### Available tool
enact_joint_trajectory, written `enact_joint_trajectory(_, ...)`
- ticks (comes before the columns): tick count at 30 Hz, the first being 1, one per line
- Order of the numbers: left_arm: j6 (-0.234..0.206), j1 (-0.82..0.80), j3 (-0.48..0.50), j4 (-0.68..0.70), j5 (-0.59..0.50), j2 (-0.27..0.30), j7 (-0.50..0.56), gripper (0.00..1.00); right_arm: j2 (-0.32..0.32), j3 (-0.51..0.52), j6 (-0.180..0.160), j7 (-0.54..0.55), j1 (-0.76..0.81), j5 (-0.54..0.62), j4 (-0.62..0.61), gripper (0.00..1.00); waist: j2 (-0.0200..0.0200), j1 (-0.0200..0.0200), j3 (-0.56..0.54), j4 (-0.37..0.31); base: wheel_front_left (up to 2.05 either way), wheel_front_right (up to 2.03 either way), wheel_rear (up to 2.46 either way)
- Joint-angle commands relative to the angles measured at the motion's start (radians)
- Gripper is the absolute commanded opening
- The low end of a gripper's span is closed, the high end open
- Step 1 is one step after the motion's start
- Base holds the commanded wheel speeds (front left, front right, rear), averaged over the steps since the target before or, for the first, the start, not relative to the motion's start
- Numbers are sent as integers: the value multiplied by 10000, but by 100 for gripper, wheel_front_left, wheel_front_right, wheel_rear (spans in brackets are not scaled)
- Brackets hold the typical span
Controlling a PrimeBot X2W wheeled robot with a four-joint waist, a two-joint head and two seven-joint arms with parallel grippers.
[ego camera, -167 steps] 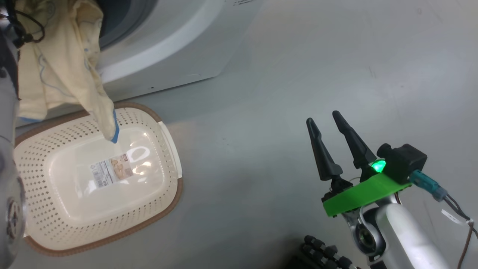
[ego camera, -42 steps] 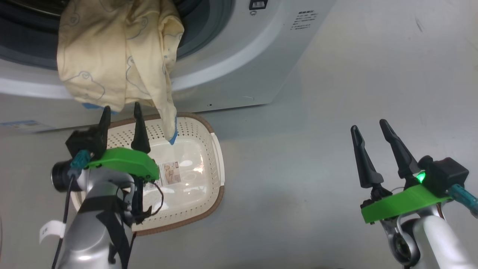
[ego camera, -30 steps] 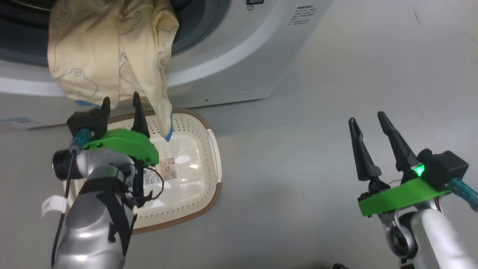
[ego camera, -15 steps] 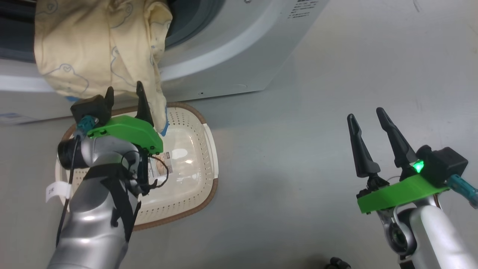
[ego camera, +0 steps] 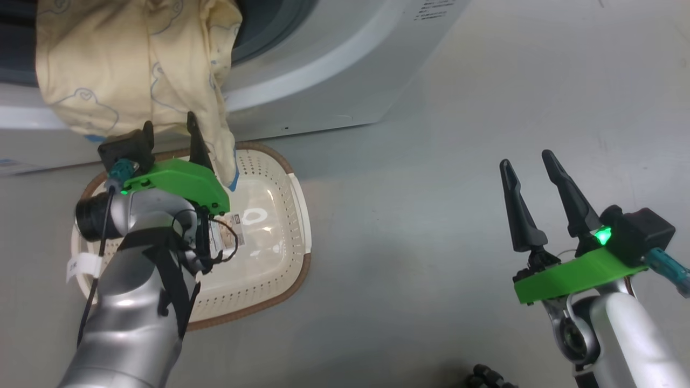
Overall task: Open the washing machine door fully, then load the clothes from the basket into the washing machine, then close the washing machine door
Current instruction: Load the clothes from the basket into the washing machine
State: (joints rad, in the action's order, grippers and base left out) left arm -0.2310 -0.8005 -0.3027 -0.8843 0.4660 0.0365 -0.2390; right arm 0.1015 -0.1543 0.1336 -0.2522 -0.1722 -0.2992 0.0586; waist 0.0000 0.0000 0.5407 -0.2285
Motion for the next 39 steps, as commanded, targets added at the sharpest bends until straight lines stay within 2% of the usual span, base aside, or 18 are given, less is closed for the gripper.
enact_joint_trajectory(1, -79, -243, 239, 128, -75, 270, -152, 100, 38, -184, -29, -96, -117, -88, -316, 100, 0, 0, 50, -36, 0, 0, 0)
enact_joint_trajectory(23, -316, -1156, 663, 7, -196, 662, -225, 100, 107, -240, -29, -96, -285, -192, -460, 100, 0, 0, 762, -263, 0, 0, 0)
enact_joint_trajectory(39, -497, -1561, 1269, 1302, -880, 580, -227, 100, 155, -271, -29, -96, -408, -300, -426, 100, 0, 0, 1113, -379, 0, 0, 0)
